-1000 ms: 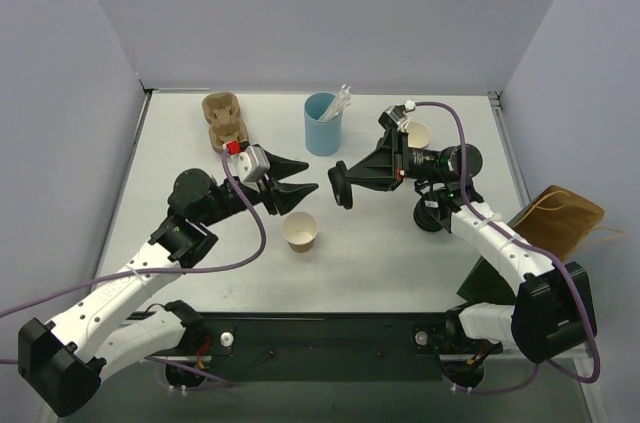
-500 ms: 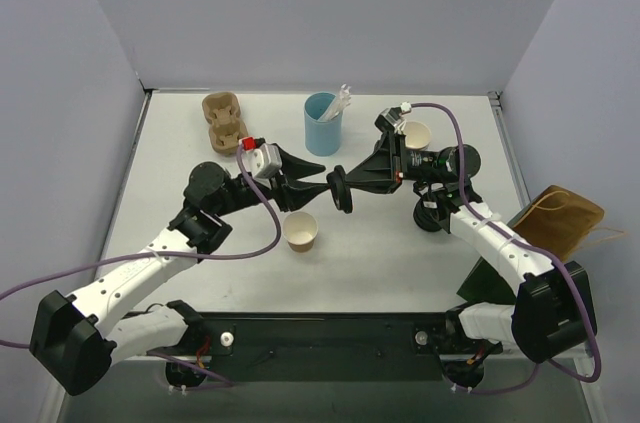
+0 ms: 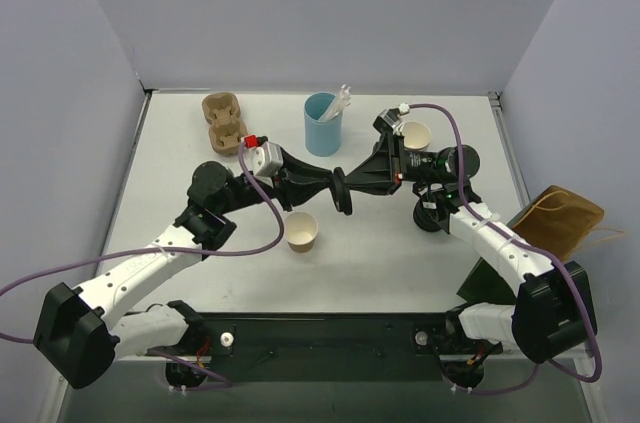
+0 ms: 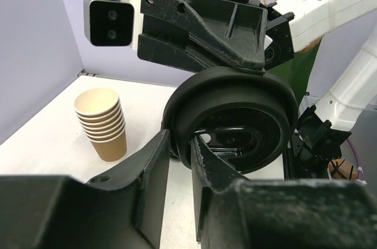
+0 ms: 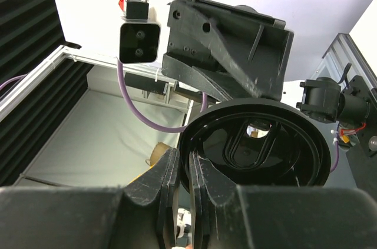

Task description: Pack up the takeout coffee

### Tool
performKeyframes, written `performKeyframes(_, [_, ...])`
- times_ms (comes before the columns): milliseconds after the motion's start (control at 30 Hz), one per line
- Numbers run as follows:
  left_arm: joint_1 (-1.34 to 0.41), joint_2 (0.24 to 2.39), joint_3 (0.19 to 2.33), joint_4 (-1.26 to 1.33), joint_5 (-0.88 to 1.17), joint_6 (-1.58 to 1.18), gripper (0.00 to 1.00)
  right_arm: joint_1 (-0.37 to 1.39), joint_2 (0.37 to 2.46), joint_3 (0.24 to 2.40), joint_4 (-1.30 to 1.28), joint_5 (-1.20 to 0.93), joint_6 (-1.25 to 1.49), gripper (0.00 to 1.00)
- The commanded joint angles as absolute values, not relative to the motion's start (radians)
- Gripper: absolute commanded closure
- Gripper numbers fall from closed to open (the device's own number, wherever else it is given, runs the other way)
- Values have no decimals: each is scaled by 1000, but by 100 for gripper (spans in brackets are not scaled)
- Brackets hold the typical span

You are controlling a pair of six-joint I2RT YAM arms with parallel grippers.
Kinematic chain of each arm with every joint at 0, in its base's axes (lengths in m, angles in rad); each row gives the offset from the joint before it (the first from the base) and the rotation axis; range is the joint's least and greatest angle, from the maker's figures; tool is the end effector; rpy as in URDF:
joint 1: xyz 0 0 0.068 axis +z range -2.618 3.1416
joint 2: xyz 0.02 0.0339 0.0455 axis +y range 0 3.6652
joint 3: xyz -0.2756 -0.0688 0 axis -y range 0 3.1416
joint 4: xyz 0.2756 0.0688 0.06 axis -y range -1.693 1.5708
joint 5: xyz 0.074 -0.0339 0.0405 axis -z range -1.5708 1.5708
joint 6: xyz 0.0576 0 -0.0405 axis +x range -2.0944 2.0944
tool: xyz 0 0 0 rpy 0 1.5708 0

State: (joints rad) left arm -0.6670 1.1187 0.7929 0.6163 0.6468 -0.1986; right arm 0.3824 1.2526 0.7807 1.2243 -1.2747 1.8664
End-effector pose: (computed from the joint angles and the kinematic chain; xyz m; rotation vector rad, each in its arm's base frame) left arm 0.2102 -0.2097 0.3644 0.8756 1.1350 -1.1339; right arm 0.2326 0.1529 0.3655 -0.5493 1.7824 2.2619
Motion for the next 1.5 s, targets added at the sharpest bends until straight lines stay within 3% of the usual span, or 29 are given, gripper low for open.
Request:
performKeyframes(0, [-676, 1127, 835, 692, 675, -215, 73, 390, 1227, 793, 1664, -1295, 1907, 91])
performKeyframes(67, [-678, 1124, 827, 693, 666, -222, 80, 391, 1227, 790, 1664, -1295, 1907, 91])
performKeyframes(100, [-678, 1120, 824, 690, 661, -229, 89, 390, 1229, 790, 1664, -1293, 1910, 89])
performKeyframes(200, [-678, 1091, 812, 637, 621, -230, 100, 376, 1235, 788, 1660, -1279, 1924, 75])
performKeyframes(400, [-676, 982, 850, 217, 361, -262, 100, 257, 1250, 770, 1600, -1259, 1921, 43])
performKeyframes(500, [-676, 954, 911, -107, 192, -342, 100, 212, 1247, 749, 1468, -1244, 1821, 37])
performKeyframes(633, [-678, 957, 983, -492, 95, -415, 100, 213, 1223, 761, 1001, -1227, 1536, 36])
performKeyframes(700, [-678, 962, 1017, -622, 62, -445, 100, 216, 1189, 838, 692, -1175, 1213, 36])
performKeyframes(733, [-678, 965, 1028, -656, 45, -468, 100, 225, 1177, 889, 273, -1131, 1037, 35])
performKeyframes(767, [-678, 969, 1040, -690, 34, -480, 100, 239, 1169, 949, 54, -950, 732, 35])
performKeyframes(833, [-683, 997, 1083, -782, 8, -509, 100, 317, 1177, 1103, -323, -737, 536, 35])
performKeyframes(867, [-686, 1024, 1092, -805, 8, -512, 100, 334, 1183, 1126, -374, -577, 473, 35])
performKeyframes(1000, [-710, 1100, 1120, -863, -32, -518, 100, 373, 1161, 1098, -405, -471, 453, 35])
performKeyframes(1467, [-729, 1393, 1338, -956, -110, -543, 100, 483, 1170, 1058, -428, -405, 407, 36])
